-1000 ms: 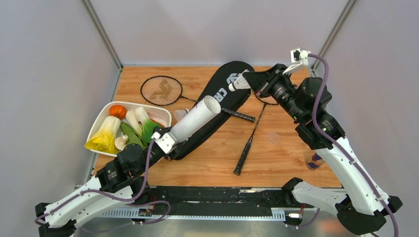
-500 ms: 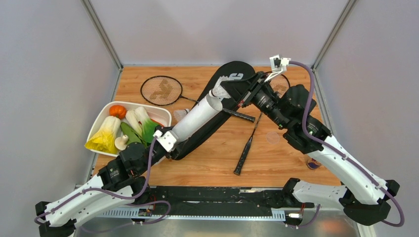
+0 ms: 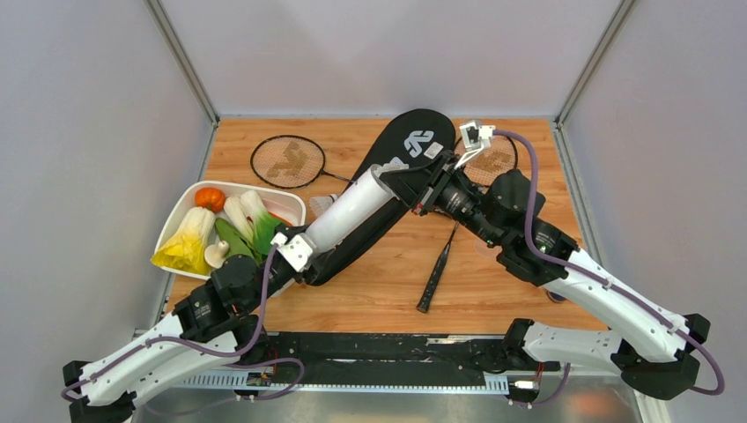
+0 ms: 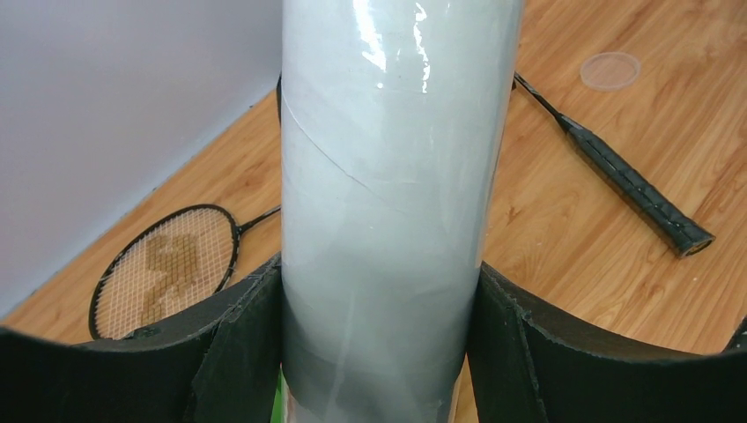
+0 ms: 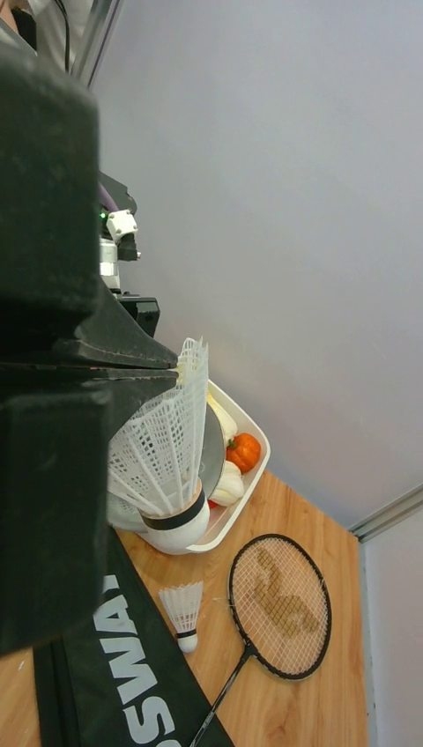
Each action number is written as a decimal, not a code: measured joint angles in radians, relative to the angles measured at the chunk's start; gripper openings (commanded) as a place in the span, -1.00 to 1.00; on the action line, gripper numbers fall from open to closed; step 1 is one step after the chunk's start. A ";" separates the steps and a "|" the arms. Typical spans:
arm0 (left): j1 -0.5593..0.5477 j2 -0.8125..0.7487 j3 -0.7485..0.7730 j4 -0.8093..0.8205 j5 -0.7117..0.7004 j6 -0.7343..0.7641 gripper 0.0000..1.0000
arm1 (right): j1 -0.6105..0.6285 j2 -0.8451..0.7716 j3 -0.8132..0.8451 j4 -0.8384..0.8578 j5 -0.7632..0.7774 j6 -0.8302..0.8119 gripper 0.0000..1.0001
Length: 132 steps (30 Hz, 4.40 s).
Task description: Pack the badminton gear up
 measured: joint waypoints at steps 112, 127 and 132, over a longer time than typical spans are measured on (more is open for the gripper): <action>-0.001 -0.084 -0.035 0.028 0.075 0.129 0.05 | 0.003 -0.222 0.022 -0.298 0.061 -0.319 0.46; -0.001 -0.247 0.024 0.073 -0.063 0.135 0.04 | -0.030 0.226 -0.168 0.078 0.374 -0.320 0.31; -0.001 -0.299 0.092 0.076 -0.065 0.135 0.05 | -0.055 0.459 -0.148 0.169 0.335 -0.279 0.21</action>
